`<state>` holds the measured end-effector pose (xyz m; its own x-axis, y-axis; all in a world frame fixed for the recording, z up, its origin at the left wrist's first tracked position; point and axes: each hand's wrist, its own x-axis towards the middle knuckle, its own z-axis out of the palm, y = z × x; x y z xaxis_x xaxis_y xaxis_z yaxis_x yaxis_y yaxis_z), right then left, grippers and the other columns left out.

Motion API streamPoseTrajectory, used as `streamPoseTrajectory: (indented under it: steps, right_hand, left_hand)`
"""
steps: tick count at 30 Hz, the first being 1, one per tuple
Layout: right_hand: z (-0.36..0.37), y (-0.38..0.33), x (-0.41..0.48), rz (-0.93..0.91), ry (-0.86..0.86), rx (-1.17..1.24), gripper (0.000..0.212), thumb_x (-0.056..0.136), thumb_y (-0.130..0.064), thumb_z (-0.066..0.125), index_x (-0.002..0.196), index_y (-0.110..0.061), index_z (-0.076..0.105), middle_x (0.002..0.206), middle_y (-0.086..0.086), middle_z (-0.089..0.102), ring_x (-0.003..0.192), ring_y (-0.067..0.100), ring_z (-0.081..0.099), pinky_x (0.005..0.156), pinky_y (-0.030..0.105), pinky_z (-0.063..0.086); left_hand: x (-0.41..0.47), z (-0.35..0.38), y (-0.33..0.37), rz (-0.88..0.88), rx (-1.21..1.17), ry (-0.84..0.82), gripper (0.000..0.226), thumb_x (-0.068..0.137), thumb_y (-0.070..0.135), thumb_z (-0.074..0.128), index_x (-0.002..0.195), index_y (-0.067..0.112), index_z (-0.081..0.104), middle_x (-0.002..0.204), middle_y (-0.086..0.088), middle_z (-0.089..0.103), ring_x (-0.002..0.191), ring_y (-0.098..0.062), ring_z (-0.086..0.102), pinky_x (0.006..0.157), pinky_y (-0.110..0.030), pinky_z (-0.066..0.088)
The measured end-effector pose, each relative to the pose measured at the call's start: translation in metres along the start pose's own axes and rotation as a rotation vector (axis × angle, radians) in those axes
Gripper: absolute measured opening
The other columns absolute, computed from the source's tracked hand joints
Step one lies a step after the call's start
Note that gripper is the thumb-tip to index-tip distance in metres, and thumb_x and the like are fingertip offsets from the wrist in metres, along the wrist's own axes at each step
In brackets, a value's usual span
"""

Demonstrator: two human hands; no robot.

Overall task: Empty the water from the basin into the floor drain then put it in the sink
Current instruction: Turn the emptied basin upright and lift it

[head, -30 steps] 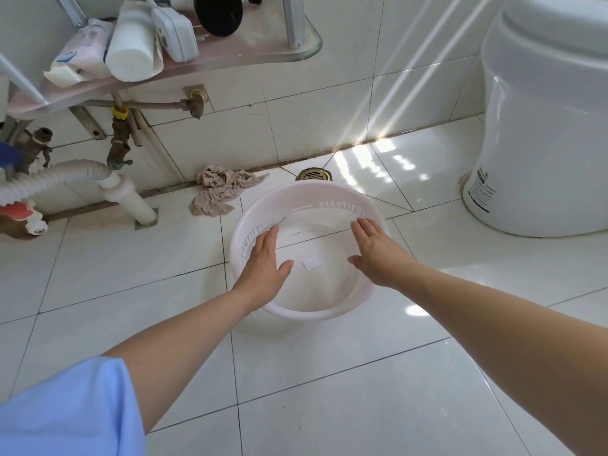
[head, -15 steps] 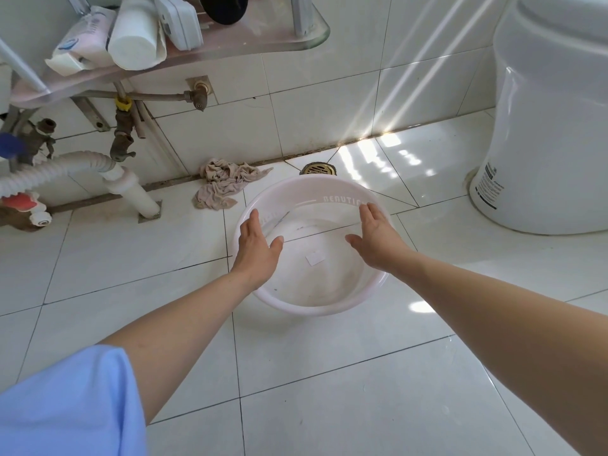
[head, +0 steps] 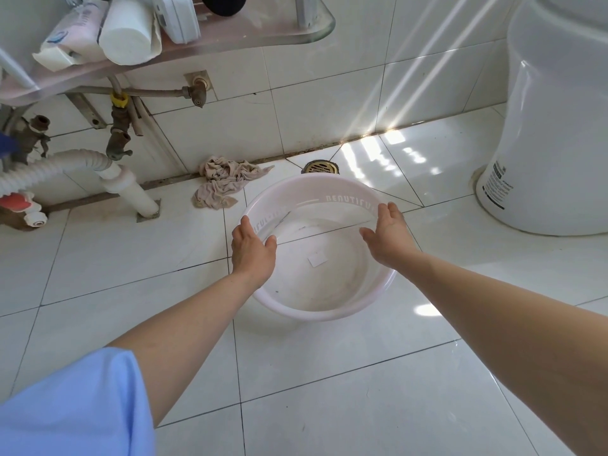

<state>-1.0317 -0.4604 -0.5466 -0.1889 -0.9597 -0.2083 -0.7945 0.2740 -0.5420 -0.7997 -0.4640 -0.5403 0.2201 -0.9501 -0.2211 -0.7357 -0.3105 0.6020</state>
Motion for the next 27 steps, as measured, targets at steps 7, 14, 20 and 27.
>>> streamPoseTrajectory:
  steps: [7, 14, 20, 27]
  right_hand:
    - [0.002, 0.009, 0.006, 0.120, -0.019, -0.031, 0.062, 0.095, -0.026, 0.048, 0.142, -0.003, 0.017, 0.155, 0.016, 0.006, 0.142, 0.031, 0.006, 0.113, 0.044, 0.022]
    - [0.004, 0.013, 0.013, 0.173, -0.041, -0.001, 0.064, 0.095, -0.024, 0.048, 0.145, -0.004, 0.012, 0.156, 0.016, 0.003, 0.142, 0.030, 0.005, 0.111, 0.042, 0.021]
    - [0.008, 0.015, 0.017, 0.190, -0.059, 0.044, 0.062, 0.095, -0.014, 0.043, 0.146, -0.010, 0.008, 0.156, 0.011, 0.005, 0.134, 0.035, 0.029, 0.099, 0.040, 0.037]
    - [0.012, 0.014, 0.021, 0.217, -0.024, -0.040, 0.067, 0.089, 0.003, 0.039, 0.146, -0.016, 0.008, 0.155, 0.006, 0.009, 0.127, 0.038, 0.034, 0.089, 0.036, 0.037]
  left_hand:
    - [0.010, 0.006, -0.005, -0.112, 0.060, 0.042, 0.068, 0.094, 0.030, 0.048, 0.148, 0.008, 0.011, 0.152, -0.015, 0.021, 0.137, -0.034, 0.025, 0.112, -0.047, 0.027]
    - [0.021, 0.009, -0.010, -0.147, 0.050, 0.039, 0.068, 0.094, 0.030, 0.047, 0.148, 0.009, 0.011, 0.152, -0.014, 0.021, 0.135, -0.035, 0.027, 0.109, -0.048, 0.030]
    - [0.027, 0.014, -0.011, -0.175, 0.054, 0.005, 0.067, 0.094, 0.031, 0.046, 0.148, 0.012, 0.009, 0.152, -0.011, 0.017, 0.132, -0.036, 0.027, 0.106, -0.052, 0.033]
    - [0.030, 0.018, -0.006, -0.246, 0.068, 0.021, 0.068, 0.094, 0.034, 0.045, 0.148, 0.016, 0.008, 0.152, -0.011, 0.019, 0.133, -0.037, 0.026, 0.105, -0.053, 0.030]
